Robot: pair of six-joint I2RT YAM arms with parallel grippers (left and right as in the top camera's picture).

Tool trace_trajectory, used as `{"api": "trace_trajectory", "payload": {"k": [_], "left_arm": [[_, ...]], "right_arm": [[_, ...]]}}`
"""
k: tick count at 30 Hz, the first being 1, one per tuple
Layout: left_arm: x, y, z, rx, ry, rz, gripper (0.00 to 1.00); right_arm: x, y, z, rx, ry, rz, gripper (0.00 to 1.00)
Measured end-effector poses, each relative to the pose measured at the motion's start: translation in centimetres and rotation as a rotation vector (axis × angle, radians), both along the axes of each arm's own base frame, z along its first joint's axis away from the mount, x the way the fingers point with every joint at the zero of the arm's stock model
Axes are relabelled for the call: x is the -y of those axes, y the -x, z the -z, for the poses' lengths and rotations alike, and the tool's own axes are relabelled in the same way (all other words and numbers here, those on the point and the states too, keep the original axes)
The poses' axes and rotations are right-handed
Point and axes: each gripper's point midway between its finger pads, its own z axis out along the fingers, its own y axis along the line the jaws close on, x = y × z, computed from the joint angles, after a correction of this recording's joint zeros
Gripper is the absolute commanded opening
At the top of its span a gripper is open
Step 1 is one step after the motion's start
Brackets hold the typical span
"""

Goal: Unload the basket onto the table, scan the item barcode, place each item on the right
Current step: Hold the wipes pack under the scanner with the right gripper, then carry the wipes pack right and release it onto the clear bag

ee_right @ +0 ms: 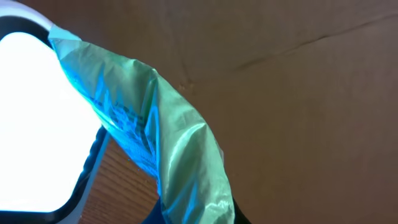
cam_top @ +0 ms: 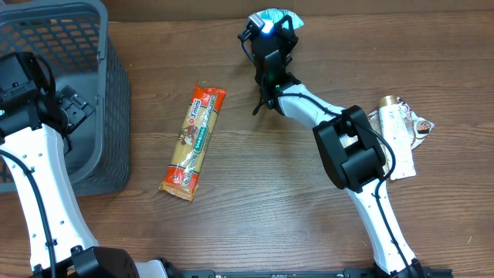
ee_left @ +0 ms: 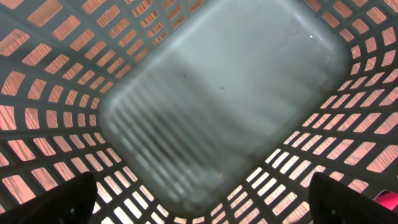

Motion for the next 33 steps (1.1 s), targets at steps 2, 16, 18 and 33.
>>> {"api": "trace_trajectory", "payload": {"k": [2, 16, 18, 33], "left_arm": [[0.0, 0.0, 0.0, 0.0, 0.0, 0.0, 1.0], [0.0, 0.0, 0.0, 0.0, 0.0, 0.0, 1.0], [0.0, 0.0, 0.0, 0.0, 0.0, 0.0, 1.0], [0.0, 0.0, 0.0, 0.0, 0.0, 0.0, 1.0]], "right_arm": [[0.1, 0.0, -0.8, 0.026, 0.011, 0.007, 0.04], [0.5, 0.2, -1.0, 0.015, 0.074, 0.032, 0.03], [0.7, 0.2, -0.9, 0.017, 0.051, 0.045, 0.03], [4.3, 6.1, -11.3, -0.092, -0.229, 0.146, 0.03]]}}
